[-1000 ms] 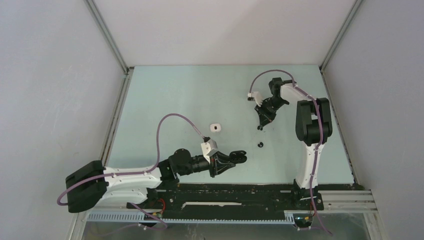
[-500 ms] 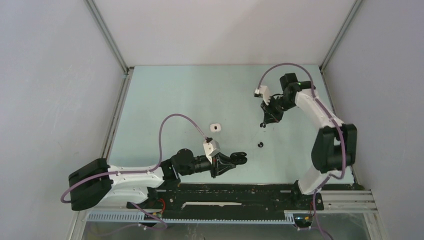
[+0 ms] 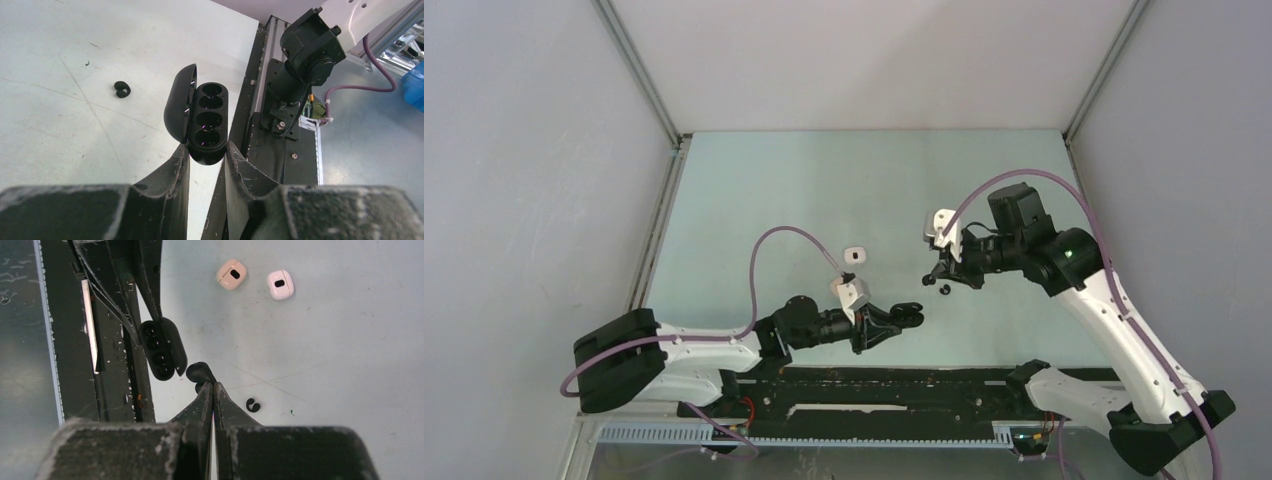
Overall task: Insert the wireless bluetooth earbuds into the charging case
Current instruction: Pick up the earbud from the center of the board, then place the earbud in the charging case.
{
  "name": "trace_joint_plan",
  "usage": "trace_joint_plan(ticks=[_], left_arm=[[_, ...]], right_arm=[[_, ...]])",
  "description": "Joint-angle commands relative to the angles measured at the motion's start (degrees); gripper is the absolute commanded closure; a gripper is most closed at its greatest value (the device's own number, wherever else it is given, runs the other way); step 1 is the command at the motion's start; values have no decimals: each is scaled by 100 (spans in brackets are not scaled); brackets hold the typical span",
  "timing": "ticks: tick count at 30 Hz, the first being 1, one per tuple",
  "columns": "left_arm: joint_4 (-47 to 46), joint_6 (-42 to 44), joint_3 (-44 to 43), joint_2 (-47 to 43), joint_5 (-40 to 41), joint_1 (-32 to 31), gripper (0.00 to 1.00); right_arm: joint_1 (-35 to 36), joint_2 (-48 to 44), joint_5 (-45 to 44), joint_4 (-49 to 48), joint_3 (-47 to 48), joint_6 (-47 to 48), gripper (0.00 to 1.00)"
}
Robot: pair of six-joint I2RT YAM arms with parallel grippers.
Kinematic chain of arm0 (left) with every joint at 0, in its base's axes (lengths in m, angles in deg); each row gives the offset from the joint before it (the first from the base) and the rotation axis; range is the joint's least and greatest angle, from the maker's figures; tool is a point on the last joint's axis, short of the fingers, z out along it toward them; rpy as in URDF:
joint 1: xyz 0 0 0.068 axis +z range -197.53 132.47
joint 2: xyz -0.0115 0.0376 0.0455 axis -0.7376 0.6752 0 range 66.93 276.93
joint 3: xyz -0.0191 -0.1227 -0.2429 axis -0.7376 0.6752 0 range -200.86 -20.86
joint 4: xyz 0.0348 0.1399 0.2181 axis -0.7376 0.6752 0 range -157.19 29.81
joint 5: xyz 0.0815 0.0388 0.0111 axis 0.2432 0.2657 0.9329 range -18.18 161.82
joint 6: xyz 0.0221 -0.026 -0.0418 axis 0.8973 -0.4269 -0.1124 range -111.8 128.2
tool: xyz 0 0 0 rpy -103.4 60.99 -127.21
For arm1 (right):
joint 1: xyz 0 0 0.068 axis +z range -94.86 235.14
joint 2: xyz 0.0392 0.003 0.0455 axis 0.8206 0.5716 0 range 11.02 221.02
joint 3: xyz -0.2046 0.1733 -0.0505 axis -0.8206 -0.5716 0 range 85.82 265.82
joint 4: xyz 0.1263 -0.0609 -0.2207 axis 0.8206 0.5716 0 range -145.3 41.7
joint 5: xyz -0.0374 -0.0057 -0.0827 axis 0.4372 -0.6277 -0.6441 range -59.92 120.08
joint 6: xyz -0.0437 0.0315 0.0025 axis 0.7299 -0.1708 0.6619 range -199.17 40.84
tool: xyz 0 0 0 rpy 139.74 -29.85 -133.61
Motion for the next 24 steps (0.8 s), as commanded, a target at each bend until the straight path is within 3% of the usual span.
trace_joint_plan(ticks=[1, 11, 24], left_arm=[[-507, -126, -191, -15, 13, 32, 100], [-573, -551, -303, 111, 630, 93, 100], [-793, -797, -291, 91, 734, 235, 100]], right_arm=[[290, -4, -316, -114, -8, -391, 100], [1150, 60, -1993, -860, -174, -887, 100], [1394, -100, -1766, -1050, -509, -733, 100]])
